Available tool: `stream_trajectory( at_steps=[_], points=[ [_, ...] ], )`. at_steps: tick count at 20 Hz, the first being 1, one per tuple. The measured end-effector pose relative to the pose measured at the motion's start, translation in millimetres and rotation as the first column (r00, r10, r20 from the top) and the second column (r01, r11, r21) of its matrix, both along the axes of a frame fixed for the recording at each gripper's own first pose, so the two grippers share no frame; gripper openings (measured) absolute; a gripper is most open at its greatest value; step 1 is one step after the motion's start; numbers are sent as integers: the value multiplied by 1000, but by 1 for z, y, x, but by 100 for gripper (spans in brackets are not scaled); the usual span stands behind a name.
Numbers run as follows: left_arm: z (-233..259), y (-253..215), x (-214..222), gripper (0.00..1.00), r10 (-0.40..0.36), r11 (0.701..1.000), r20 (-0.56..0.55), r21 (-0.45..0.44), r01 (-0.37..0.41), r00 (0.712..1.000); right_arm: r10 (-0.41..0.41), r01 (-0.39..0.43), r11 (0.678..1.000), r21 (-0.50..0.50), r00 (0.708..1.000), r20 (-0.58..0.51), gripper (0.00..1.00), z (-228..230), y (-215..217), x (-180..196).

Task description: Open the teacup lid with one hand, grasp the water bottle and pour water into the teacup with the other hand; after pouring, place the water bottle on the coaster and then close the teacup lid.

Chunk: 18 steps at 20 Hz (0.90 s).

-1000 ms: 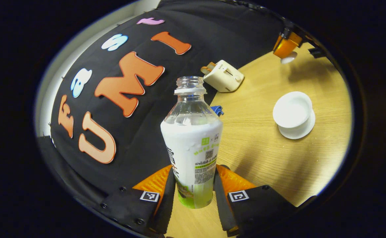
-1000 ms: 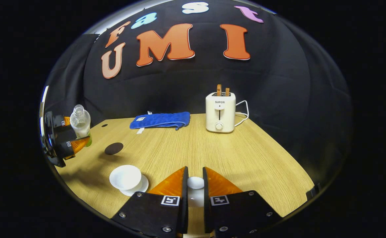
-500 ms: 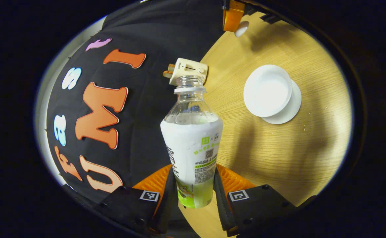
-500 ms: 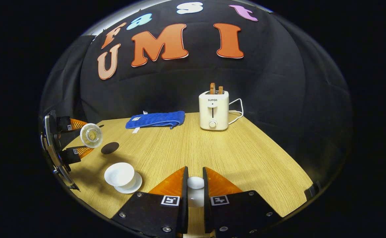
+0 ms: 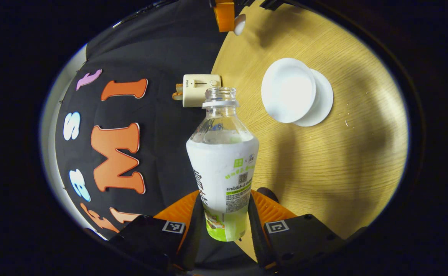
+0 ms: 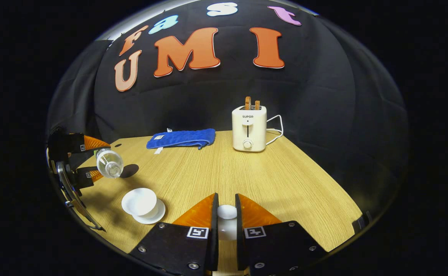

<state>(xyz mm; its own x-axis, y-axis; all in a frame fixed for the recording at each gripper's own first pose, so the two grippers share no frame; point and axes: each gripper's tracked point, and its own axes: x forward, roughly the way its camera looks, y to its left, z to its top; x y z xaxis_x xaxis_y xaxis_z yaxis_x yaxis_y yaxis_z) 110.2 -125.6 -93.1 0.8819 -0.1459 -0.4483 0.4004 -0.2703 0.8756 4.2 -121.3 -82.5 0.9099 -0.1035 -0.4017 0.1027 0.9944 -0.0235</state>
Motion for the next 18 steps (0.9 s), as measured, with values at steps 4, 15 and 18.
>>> stream_trajectory(
  at_steps=[4,15,18],
  points=[
    [0,-7,-4,60,-56,995,2,80,56,998,5,-5,1000,-6,1000,-2,19,0,0,-1],
    [-5,-9,8,64,-104,955,-8,280,102,995,5,-5,1000,-9,1000,-12,19,-2,-6,-5],
    [-4,-11,11,60,-130,937,6,329,121,991,11,-11,1000,-12,1000,-13,19,-3,-4,-5]
  ],
)
